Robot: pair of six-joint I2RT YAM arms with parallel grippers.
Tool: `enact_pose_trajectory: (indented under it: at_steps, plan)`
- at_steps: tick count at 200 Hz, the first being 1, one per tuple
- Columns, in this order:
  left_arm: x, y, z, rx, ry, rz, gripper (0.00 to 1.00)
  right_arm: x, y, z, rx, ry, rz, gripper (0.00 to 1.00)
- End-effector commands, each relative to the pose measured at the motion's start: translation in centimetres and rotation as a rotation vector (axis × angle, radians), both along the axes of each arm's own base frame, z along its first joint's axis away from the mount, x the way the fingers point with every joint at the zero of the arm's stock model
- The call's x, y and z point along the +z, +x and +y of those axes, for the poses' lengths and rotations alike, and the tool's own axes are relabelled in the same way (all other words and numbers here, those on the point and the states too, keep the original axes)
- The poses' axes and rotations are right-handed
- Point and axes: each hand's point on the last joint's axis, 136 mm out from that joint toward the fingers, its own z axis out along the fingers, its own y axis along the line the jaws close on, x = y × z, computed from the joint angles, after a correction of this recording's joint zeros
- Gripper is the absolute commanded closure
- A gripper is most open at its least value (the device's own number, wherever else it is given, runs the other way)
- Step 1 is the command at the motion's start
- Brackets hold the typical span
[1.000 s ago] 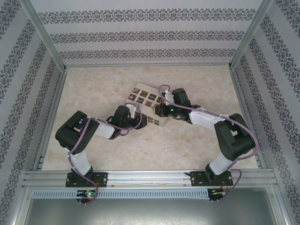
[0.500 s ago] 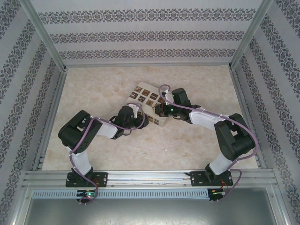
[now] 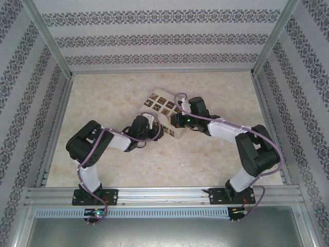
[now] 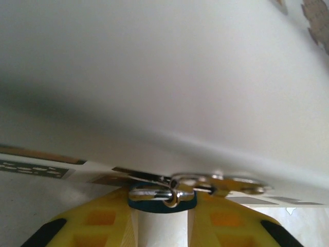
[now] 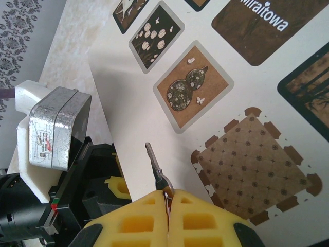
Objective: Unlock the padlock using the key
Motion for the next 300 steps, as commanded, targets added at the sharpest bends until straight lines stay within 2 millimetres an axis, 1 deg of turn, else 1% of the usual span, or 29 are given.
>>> enact_pose_trajectory:
  at_steps: [1,29,48,64,78,98,115,126,153,180,207,218,222,223,226,235,267,300]
  plan:
    - [1.2,-0.1,-1.6,-0.033,-0.023,-0.023,0.77,-1.8,-1.9,-0.3,0.019,-0.037,0.094,1.0]
    - [1.5,-0.2,-1.5,-0.024,-0.027,-0.026,0.79,-0.5,-1.6,-0.1,0.022,-0.012,0.068,1.0]
    - [2.1,-0.2,-1.5,-0.021,-0.038,-0.029,0.8,0.8,-1.4,0.0,0.024,0.01,0.042,1.0]
    - [2.6,-0.2,-1.6,-0.022,-0.045,-0.024,0.8,2.6,-1.2,-0.2,0.019,0.028,-0.007,1.0]
    - [3.2,-0.4,-1.7,-0.028,-0.055,-0.015,0.8,4.2,-1.2,-0.7,0.009,0.038,-0.057,1.0]
    - [3.8,-0.7,-1.8,-0.035,-0.061,0.016,0.8,6.0,-1.8,-1.7,0.002,0.038,-0.124,1.0]
    - [4.4,-1.1,-2.0,-0.046,-0.075,0.045,0.79,6.6,-3.0,-2.6,0.01,0.022,-0.177,1.0]
    - [4.7,-1.4,-2.1,-0.047,-0.087,0.064,0.8,6.6,-3.8,-3.2,0.007,0.004,-0.208,1.0]
    - [5.4,-1.9,-2.5,-0.057,-0.103,0.136,0.78,5.3,-6.2,-4.4,0.0,-0.057,-0.28,1.0]
    - [5.9,-2.3,-3.0,-0.067,-0.115,0.194,0.78,3.9,-8.5,-4.2,0.009,-0.097,-0.354,1.0]
    - [6.6,-2.3,-3.2,-0.058,-0.135,0.227,0.78,2.5,-9.9,-4.0,0.004,-0.102,-0.405,1.0]
    - [6.9,-2.3,-3.3,-0.049,-0.143,0.242,0.78,2.0,-10.2,-3.9,-0.002,-0.111,-0.43,1.0]
    - [6.9,-2.3,-3.3,-0.045,-0.146,0.25,0.78,2.3,-10.2,-3.8,-0.006,-0.109,-0.447,1.0]
    - [6.9,-2.3,-3.3,-0.045,-0.147,0.251,0.78,1.7,-10.4,-3.9,-0.005,-0.117,-0.439,1.0]
    - [7.0,-2.3,-3.3,-0.041,-0.149,0.258,0.78,1.2,-10.5,-4.0,-0.006,-0.126,-0.439,1.0]
    - [7.1,-2.3,-3.2,-0.029,-0.15,0.275,0.79,0.7,-10.7,-3.9,-0.014,-0.134,-0.453,1.0]
    - [7.6,-2.5,-3.4,-0.01,-0.17,0.33,0.79,0.0,-10.3,-3.3,-0.045,-0.144,-0.499,1.0]
    - [7.7,-2.6,-3.6,0.001,-0.19,0.377,0.79,-0.6,-10.0,-2.4,-0.029,-0.17,-0.517,1.0]
